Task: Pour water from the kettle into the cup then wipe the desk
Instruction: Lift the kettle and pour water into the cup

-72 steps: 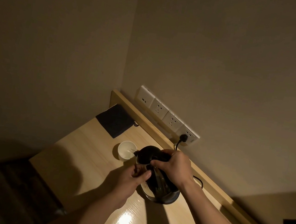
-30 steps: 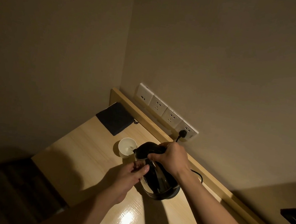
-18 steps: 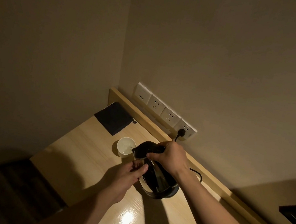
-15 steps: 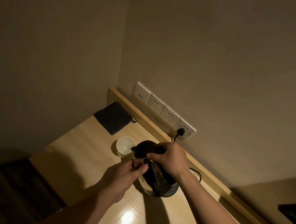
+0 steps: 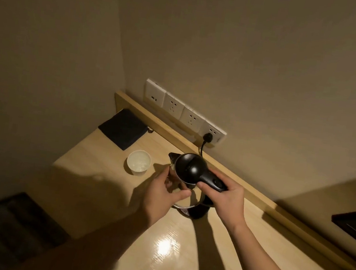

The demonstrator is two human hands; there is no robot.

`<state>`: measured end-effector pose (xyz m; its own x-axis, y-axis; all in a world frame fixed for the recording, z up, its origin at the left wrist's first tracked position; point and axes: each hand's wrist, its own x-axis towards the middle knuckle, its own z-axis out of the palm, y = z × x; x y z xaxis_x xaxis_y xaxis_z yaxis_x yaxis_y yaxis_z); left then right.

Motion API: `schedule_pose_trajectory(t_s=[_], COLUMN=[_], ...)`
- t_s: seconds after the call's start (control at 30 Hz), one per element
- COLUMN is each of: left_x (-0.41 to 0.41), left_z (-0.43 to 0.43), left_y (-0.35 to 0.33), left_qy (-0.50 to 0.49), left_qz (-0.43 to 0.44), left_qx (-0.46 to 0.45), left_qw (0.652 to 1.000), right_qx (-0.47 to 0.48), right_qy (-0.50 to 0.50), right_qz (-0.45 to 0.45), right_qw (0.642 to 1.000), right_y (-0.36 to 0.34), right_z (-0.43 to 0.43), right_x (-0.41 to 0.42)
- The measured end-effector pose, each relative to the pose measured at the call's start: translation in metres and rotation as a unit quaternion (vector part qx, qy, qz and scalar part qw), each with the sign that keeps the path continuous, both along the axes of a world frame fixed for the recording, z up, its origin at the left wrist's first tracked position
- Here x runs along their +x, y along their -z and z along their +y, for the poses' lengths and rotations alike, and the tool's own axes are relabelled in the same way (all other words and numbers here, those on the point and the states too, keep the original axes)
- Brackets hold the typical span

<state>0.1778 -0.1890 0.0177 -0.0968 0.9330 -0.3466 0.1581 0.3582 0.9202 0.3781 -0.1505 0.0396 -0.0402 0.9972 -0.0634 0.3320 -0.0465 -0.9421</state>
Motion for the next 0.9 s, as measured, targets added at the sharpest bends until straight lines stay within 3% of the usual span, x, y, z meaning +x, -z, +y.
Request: schedule_pose_trajectory(t_s=[0.4, 0.9], left_x=[0.048, 0.074], left_z=[-0.001, -0.011], left_y=[0.027, 0.038], left_qy=[0.036, 0.001], left_qz=[0.131, 0.156], left_qx=[0.089, 0.114], left_qw=[0.987, 0.981], right_qx=[0.000, -0.026], right_qy=[0.021, -0.003], right_qz=[0.000, 0.013], right_qw=[1.000, 1.000], right_y=[0.027, 0.043], right_z=[-0.012, -0.015], right_x=[0.049, 0.077])
